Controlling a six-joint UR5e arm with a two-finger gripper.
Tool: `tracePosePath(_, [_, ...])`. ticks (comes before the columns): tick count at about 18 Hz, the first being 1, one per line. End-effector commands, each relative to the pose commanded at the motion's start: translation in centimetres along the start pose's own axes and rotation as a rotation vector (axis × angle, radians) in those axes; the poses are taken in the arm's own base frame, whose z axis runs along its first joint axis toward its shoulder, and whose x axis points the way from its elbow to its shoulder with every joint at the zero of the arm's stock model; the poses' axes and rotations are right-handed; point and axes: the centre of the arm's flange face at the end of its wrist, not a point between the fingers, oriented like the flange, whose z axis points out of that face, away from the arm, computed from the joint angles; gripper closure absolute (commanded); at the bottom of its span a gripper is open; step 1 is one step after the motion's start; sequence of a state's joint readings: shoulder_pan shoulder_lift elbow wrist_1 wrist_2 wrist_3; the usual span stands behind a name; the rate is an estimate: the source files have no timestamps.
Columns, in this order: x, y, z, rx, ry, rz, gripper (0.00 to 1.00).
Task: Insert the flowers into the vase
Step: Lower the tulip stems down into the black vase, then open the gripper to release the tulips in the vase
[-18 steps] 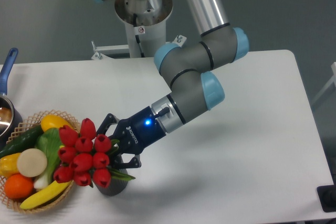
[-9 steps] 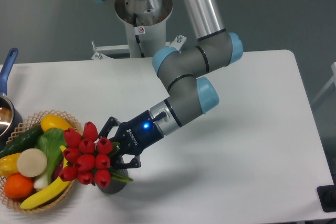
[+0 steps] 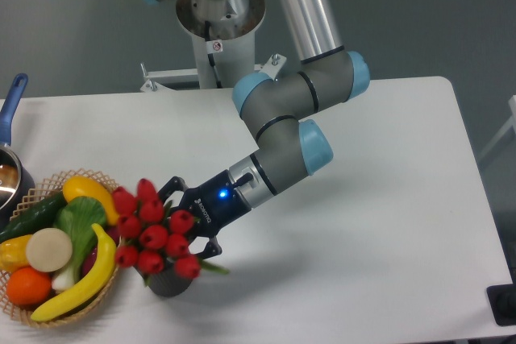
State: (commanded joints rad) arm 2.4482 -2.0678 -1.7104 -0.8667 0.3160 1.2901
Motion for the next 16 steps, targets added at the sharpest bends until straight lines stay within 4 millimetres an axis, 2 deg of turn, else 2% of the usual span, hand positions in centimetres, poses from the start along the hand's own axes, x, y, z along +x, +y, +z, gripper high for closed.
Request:
tracePosePath(7, [0.0,-0.3,-0.5,0.003,-0.007,-0.001,0.24])
tracePosePath(13, [0.3,0.5,-1.2,0.007,-0.016,-0.021,0.23])
tracePosePath(16, [1.9,-0.3,-3.7,0.019,-0.051,-0.016,0.23])
